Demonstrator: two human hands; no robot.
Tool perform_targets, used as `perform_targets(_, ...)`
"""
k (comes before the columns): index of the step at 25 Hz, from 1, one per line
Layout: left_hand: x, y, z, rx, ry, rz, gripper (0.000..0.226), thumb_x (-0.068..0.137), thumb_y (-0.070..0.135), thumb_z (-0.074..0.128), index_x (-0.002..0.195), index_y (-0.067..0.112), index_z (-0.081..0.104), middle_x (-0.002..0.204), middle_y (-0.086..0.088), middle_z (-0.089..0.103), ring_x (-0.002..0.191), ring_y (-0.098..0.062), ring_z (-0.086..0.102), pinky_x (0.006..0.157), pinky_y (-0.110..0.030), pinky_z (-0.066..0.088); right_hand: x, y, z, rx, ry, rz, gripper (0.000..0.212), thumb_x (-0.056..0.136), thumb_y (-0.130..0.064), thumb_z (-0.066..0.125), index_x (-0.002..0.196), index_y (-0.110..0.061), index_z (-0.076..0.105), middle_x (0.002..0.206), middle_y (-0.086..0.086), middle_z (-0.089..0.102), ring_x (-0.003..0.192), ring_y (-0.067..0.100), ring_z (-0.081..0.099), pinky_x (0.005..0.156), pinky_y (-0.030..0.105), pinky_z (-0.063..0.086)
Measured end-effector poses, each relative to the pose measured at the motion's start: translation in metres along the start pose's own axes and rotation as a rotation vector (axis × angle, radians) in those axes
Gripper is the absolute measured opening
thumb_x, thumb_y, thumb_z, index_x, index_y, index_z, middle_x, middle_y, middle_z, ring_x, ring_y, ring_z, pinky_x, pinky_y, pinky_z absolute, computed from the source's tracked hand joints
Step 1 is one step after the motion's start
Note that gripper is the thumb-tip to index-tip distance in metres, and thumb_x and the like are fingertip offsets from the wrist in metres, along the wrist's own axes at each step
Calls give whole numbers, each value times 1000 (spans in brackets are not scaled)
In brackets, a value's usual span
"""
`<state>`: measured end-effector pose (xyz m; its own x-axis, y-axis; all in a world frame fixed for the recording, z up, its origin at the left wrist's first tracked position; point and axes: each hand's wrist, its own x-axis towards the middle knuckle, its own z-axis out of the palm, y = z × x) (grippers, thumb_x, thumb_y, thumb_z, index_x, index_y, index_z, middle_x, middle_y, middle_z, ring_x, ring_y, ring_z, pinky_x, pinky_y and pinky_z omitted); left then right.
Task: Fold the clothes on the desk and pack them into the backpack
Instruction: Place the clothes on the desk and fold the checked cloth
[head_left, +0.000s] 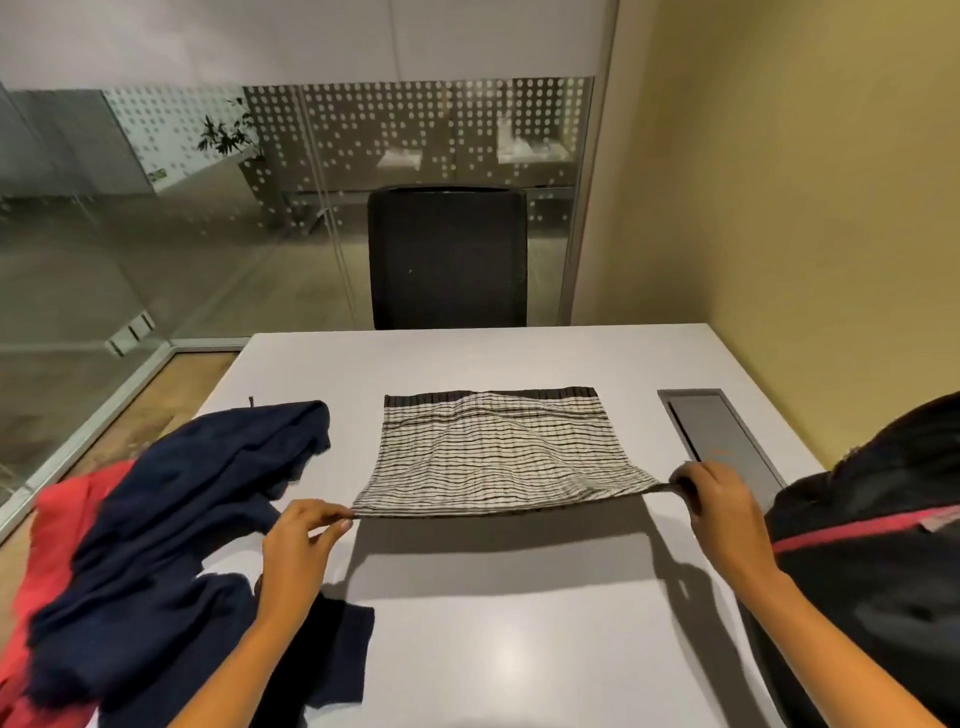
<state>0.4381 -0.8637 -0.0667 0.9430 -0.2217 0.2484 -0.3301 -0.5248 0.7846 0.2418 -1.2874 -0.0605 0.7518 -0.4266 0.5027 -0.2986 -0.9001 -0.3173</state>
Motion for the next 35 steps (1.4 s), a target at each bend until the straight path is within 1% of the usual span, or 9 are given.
perform_targets(2, -23, -13, 3, 26, -53, -58, 17, 83, 6, 71, 85, 22, 71, 94, 4, 65, 85, -4, 60, 71, -1, 41, -23, 8, 7, 22, -118, 0, 23, 72, 13, 75, 83, -6, 68, 81, 7, 64, 74, 27, 58, 60, 31, 45)
perform_targets(5, -47, -26, 4, 54, -90, -115, 18, 89, 7, 65, 85, 24, 66, 91, 6, 67, 83, -7, 61, 70, -3, 41, -47, 13, 13, 136, -307, 28, 37, 76, 15, 70, 82, -21, 61, 85, -3, 62, 79, 15, 59, 67, 18, 42)
perform_targets(9, -73, -31, 0, 65, -199, -138, 13, 93, 11, 60, 89, 22, 63, 83, 9, 70, 78, -3, 64, 66, -7, 44, -75, 14, 10, 280, -476, 194, 27, 88, 1, 65, 83, -25, 58, 82, -9, 67, 79, 5, 62, 64, 11, 45)
perform_targets(13, -82, -34, -5, 116, -241, -143, 9, 92, 14, 61, 90, 22, 65, 77, 9, 70, 71, -5, 65, 62, -16, 48, -88, 16, 4, 253, -479, 360, 14, 88, -7, 67, 80, -17, 60, 65, -2, 65, 61, 12, 60, 53, 19, 41)
perform_targets(19, -69, -33, -6, 165, -253, -139, 6, 91, 21, 64, 87, 26, 64, 69, 6, 68, 65, -8, 64, 61, -25, 50, -71, 23, 5, 171, -499, 421, 18, 87, -8, 69, 75, -13, 58, 60, -1, 59, 60, 11, 56, 51, 20, 36)
perform_targets(25, 2, -21, 12, 175, -105, -160, 5, 91, 22, 64, 86, 20, 66, 77, 6, 68, 64, -10, 63, 57, -23, 45, -1, 10, 27, 202, -409, 394, 10, 91, -10, 66, 84, -7, 59, 69, 7, 62, 61, 9, 52, 53, 16, 34)
perform_targets(29, 71, -27, 30, 189, -29, -181, 7, 90, 19, 65, 89, 13, 70, 80, 3, 66, 72, -13, 60, 69, -26, 41, 63, 5, 56, 217, -375, 385, 7, 90, -11, 67, 89, -5, 63, 75, 10, 63, 66, 17, 53, 55, 21, 35)
perform_targets(33, 107, -42, 49, 207, -37, -234, 14, 92, 20, 64, 95, 7, 70, 85, -1, 66, 76, -14, 58, 71, -27, 40, 105, 6, 91, 200, -390, 391, 8, 91, -11, 66, 94, -4, 64, 76, 8, 61, 64, 16, 52, 53, 12, 32)
perform_targets(35, 122, -59, 62, 237, -55, -264, 17, 92, 22, 63, 97, 7, 71, 90, -6, 68, 79, -18, 60, 71, -29, 42, 120, 10, 115, 200, -420, 393, 9, 91, -9, 66, 95, -2, 65, 76, 8, 61, 61, 12, 52, 52, 15, 34)
